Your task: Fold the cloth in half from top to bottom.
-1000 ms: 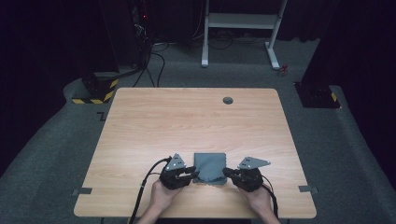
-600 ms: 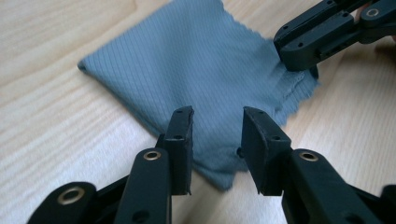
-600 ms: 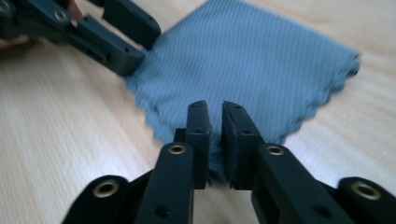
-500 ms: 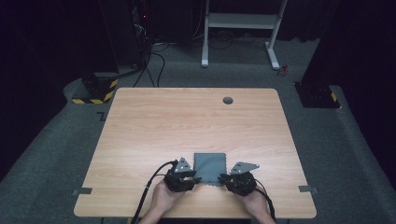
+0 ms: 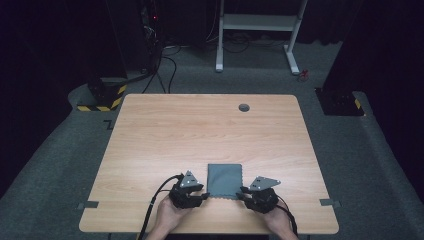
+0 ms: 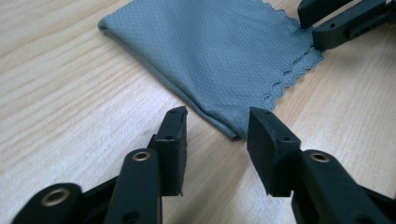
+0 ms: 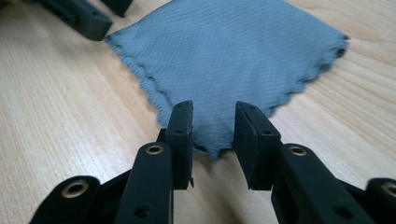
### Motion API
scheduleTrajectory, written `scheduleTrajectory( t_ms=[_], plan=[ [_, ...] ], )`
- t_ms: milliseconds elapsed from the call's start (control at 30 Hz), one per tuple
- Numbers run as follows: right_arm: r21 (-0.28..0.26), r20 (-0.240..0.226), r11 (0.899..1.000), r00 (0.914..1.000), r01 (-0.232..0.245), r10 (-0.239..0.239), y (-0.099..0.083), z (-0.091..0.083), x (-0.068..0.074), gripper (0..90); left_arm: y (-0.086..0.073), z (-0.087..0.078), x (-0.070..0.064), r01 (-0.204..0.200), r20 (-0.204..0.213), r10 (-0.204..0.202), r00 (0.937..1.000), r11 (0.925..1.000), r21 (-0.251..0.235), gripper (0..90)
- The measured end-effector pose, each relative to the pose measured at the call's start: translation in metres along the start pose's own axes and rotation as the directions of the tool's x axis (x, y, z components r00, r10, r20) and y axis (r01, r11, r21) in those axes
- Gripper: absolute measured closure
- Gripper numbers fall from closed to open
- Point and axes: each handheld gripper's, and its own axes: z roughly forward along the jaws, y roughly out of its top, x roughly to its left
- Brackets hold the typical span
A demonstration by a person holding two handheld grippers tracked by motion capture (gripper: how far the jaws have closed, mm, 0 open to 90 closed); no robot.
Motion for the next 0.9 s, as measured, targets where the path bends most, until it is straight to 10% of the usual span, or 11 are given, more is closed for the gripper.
scheduleTrajectory(
  t_ms=[467, 900],
  plan=[
    [-0.091, 0.044, 0.978, 0.9808, -0.185, 0.190, 0.036, 0.010, -0.047, 84.6, 0.042, 0.023, 0.035, 0.102, -0.120, -0.107, 0.9870, 0.9938, -0.045, 47.3],
    [-0.028, 0.072, 0.978, 0.9755, -0.207, 0.208, 0.057, 0.053, -0.060, 84.2, 0.068, 0.058, 0.047, 0.072, -0.205, -0.065, 0.9765, 0.9971, 0.027, 47.0]
  ],
)
